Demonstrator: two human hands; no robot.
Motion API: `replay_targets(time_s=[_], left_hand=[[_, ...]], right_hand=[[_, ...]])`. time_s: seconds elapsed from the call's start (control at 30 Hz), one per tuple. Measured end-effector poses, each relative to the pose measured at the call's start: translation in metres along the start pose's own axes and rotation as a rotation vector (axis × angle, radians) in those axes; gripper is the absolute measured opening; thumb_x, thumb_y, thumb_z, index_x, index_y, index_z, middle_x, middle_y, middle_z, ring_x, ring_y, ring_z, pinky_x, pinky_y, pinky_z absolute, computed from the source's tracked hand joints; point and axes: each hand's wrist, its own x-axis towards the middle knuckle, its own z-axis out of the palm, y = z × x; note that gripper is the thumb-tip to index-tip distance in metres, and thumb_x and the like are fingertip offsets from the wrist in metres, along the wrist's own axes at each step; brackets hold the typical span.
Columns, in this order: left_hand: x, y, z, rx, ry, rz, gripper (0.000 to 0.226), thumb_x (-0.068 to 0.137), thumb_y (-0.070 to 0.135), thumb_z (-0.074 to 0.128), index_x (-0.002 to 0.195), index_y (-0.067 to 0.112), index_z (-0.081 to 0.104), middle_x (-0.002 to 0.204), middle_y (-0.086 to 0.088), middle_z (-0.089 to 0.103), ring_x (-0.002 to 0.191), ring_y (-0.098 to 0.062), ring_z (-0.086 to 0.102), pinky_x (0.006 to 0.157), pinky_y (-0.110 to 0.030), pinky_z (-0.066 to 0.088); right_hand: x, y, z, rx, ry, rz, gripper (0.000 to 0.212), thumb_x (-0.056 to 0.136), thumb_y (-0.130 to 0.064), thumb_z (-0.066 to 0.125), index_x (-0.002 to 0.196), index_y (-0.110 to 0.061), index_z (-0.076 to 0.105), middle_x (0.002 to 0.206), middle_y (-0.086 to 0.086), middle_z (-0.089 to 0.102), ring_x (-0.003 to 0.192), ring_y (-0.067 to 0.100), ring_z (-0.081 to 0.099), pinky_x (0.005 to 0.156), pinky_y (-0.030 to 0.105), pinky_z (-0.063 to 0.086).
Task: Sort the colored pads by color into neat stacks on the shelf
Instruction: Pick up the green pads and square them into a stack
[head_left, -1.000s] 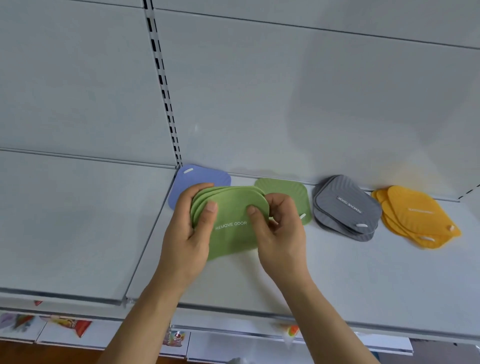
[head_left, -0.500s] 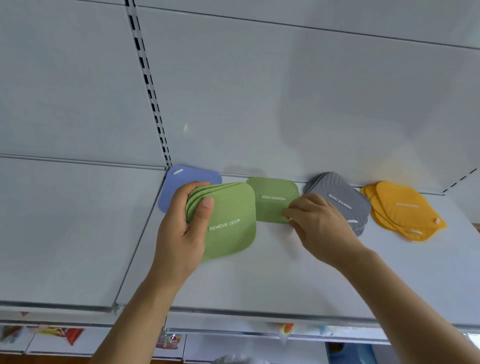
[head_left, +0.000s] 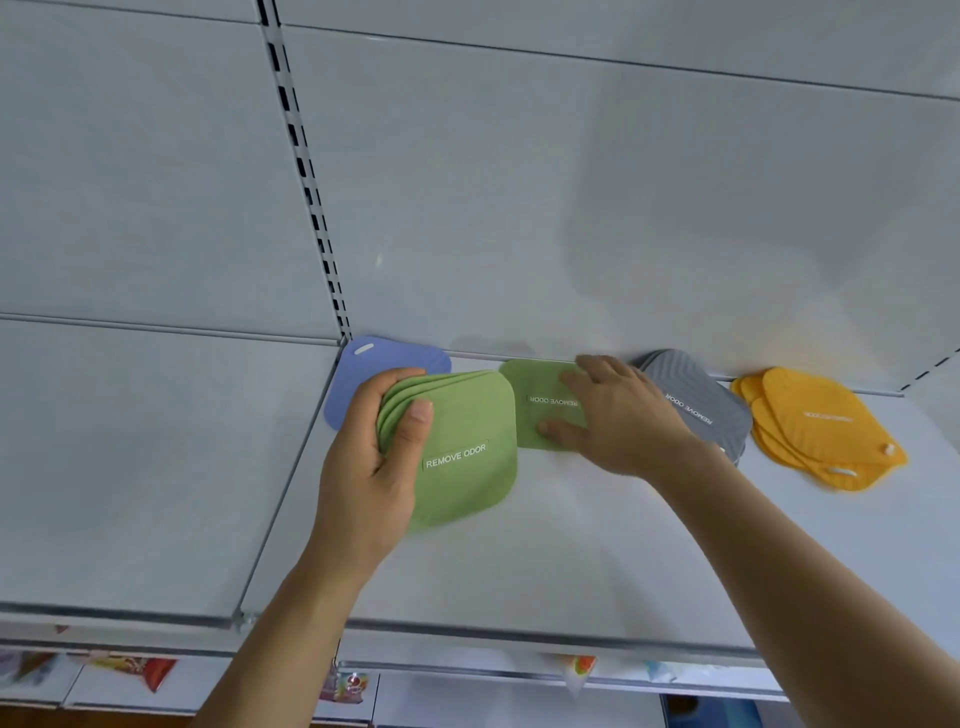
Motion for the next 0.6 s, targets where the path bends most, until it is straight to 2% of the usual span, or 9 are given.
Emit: replay_targets(time_s=[0.03, 0.1, 0.2, 0.23, 0.33, 0.4, 0.5, 0.6], left_hand=[[0.000, 0.000, 0.000, 0.001, 0.001, -0.001, 0.018, 0.101, 0.039, 0.055, 0.118, 0.041, 0.060, 0.110, 0.033, 0.067, 0.104, 0.009, 0.063, 0.084, -0.001, 0.041], [0.000, 0.002, 0.000, -0.003, 0.002, -0.008, 0.015, 0.103, 0.039, 0.057, 0.117, 0.041, 0.060, 0.108, 0.033, 0.067, 0.102, 0.009, 0.063, 0.083, -0.001, 0.041], [-0.001, 0.003, 0.001, -0.004, 0.004, -0.002, 0.016, 0.101, 0.039, 0.056, 0.117, 0.041, 0.059, 0.106, 0.033, 0.067, 0.100, 0.009, 0.063, 0.082, -0.001, 0.041], [-0.001, 0.003, 0.001, -0.005, 0.004, -0.001, 0.018, 0.100, 0.038, 0.055, 0.117, 0.042, 0.059, 0.107, 0.034, 0.066, 0.101, 0.009, 0.063, 0.082, -0.001, 0.041], [-0.002, 0.003, 0.000, -0.011, 0.005, -0.003, 0.020, 0.099, 0.039, 0.054, 0.118, 0.043, 0.058, 0.110, 0.035, 0.066, 0.104, 0.008, 0.063, 0.084, -0.002, 0.041], [-0.002, 0.002, 0.000, -0.009, 0.005, -0.005, 0.020, 0.099, 0.040, 0.054, 0.119, 0.043, 0.058, 0.111, 0.034, 0.065, 0.105, 0.008, 0.063, 0.084, -0.002, 0.041], [-0.001, 0.002, 0.000, -0.008, 0.007, -0.007, 0.020, 0.099, 0.040, 0.055, 0.118, 0.043, 0.058, 0.111, 0.033, 0.066, 0.106, 0.007, 0.063, 0.085, -0.003, 0.042], [0.000, 0.000, 0.000, -0.003, 0.009, -0.011, 0.020, 0.099, 0.040, 0.055, 0.119, 0.043, 0.058, 0.112, 0.032, 0.066, 0.106, 0.006, 0.063, 0.085, -0.003, 0.042]], right_hand=[[0.007, -0.002, -0.004, -0.044, -0.057, 0.043, 0.083, 0.087, -0.080, 0.051, 0.145, -0.021, 0.052, 0.154, 0.005, 0.048, 0.144, 0.029, 0.044, 0.120, 0.045, 0.032], [0.017, -0.002, -0.012, -0.057, -0.147, 0.102, 0.091, 0.078, -0.088, 0.053, 0.138, -0.020, 0.053, 0.140, 0.003, 0.058, 0.130, 0.029, 0.056, 0.111, 0.045, 0.040], [0.027, -0.002, -0.019, 0.015, -0.178, 0.113, 0.084, 0.065, -0.088, 0.063, 0.117, -0.023, 0.057, 0.114, -0.003, 0.061, 0.115, 0.027, 0.061, 0.095, 0.045, 0.051], [0.028, -0.003, -0.020, 0.044, -0.168, 0.114, 0.085, 0.063, -0.086, 0.067, 0.120, -0.023, 0.057, 0.116, -0.002, 0.061, 0.118, 0.028, 0.058, 0.095, 0.045, 0.050], [0.030, -0.007, -0.022, 0.157, -0.098, 0.157, 0.091, 0.073, -0.069, 0.079, 0.145, -0.019, 0.052, 0.141, 0.005, 0.059, 0.133, 0.030, 0.049, 0.105, 0.043, 0.045], [0.033, -0.006, -0.022, 0.221, -0.006, 0.201, 0.079, 0.079, -0.058, 0.080, 0.144, -0.019, 0.056, 0.137, 0.004, 0.064, 0.129, 0.030, 0.055, 0.103, 0.041, 0.048], [0.032, -0.003, -0.020, 0.239, 0.059, 0.210, 0.047, 0.088, -0.045, 0.076, 0.131, -0.028, 0.069, 0.118, 0.001, 0.072, 0.118, 0.027, 0.061, 0.094, 0.037, 0.051], [0.024, -0.005, -0.026, 0.266, 0.151, 0.149, 0.022, 0.093, -0.040, 0.073, 0.112, -0.030, 0.078, 0.095, 0.006, 0.065, 0.102, 0.030, 0.061, 0.087, 0.037, 0.051]])
